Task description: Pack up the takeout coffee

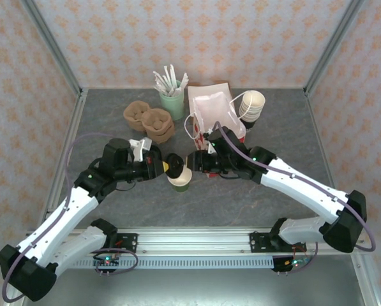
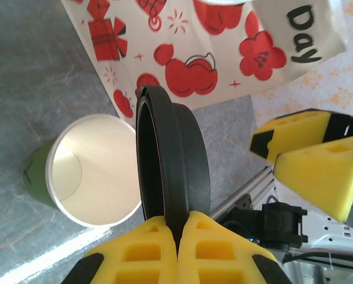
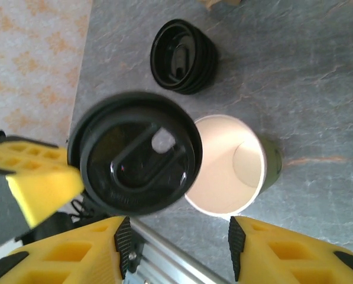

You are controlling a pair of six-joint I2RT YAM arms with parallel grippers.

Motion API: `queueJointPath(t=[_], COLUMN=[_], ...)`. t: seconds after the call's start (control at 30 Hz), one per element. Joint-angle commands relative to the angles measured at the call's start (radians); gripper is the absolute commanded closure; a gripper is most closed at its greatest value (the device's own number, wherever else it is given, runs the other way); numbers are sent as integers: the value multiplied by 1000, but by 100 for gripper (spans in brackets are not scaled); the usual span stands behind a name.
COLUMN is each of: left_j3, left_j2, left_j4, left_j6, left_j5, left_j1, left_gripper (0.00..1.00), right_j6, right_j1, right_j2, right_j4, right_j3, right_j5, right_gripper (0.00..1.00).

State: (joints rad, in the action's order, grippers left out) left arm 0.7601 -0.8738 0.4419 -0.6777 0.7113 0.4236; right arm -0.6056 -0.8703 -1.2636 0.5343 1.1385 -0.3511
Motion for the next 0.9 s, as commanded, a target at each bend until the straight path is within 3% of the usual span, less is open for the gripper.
queueJointPath(t=[0.0,0.5,0.87], left_j3=[-11,-35,-51], left_j2=[14,-13,-62], left_j4=[-40,-75,-127], left_j6=[-55,-47,-46], left_j5=[63,77,104], left_j1=[-5,-9,-8], left_gripper=[95,94,95], right_j6=[33,159,221], right_j1=[-7,9,104], right_j2=[-31,-149,-104], right_j4=[-14,190,218], right_j3=[23,116,97], right_j5=[140,434,468], right_gripper=[50,50,51])
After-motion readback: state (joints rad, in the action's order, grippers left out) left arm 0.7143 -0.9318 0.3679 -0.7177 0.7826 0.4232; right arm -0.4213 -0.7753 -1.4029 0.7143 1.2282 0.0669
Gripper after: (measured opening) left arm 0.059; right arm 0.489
